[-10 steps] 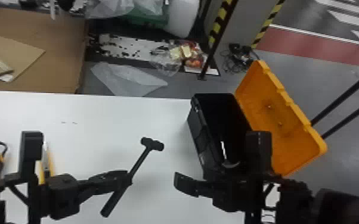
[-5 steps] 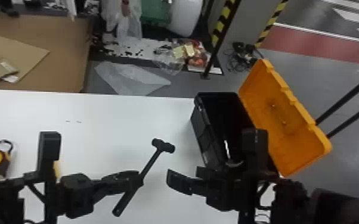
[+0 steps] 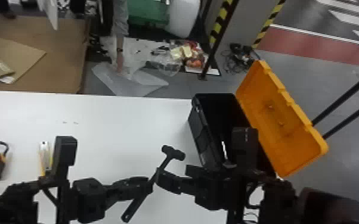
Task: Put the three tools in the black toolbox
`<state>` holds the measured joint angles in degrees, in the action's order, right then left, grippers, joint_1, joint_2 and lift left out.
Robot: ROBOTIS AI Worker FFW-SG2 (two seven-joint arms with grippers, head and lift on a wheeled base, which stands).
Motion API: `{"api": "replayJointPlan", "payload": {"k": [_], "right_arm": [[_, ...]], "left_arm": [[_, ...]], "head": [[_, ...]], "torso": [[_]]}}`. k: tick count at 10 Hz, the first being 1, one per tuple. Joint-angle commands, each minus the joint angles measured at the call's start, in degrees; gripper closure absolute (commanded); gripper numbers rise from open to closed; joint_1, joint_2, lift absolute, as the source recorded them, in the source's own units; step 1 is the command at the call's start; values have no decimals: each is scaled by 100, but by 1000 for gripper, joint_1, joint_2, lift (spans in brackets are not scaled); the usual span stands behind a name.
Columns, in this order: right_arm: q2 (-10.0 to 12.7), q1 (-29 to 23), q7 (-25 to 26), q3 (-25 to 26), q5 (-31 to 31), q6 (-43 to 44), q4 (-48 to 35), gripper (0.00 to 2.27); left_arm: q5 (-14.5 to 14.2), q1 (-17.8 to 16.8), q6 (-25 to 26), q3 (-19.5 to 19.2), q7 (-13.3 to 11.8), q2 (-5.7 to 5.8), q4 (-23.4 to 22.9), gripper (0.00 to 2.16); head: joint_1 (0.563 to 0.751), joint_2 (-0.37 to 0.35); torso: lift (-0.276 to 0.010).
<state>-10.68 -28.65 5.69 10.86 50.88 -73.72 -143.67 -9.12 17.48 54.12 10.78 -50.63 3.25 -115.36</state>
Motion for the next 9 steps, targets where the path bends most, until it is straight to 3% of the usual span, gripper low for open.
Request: {"api": "replayJointPlan", "payload": {"k": [1,6,8,9], "right_arm": [[22,0,-24,-40,-79,99,41,124],[22,35,-59,-234,-290,345,243,147],[22,35,-156,-225,-272,345,278,701],[22,35,-156,-216,-263,345,287,738]], "left_arm": [[-2,1,-2,152,35,0,-12,1717],[-2,-96,33,521,229,18,-39,1713],[-11,-122,33,601,264,27,-39,1717],[-37,-122,33,592,264,27,-39,1717]], "head": [[695,-305],[695,-350],[695,-350],[695,-350]], "torso": [[-55],[-55],[-55],[-55]]}}
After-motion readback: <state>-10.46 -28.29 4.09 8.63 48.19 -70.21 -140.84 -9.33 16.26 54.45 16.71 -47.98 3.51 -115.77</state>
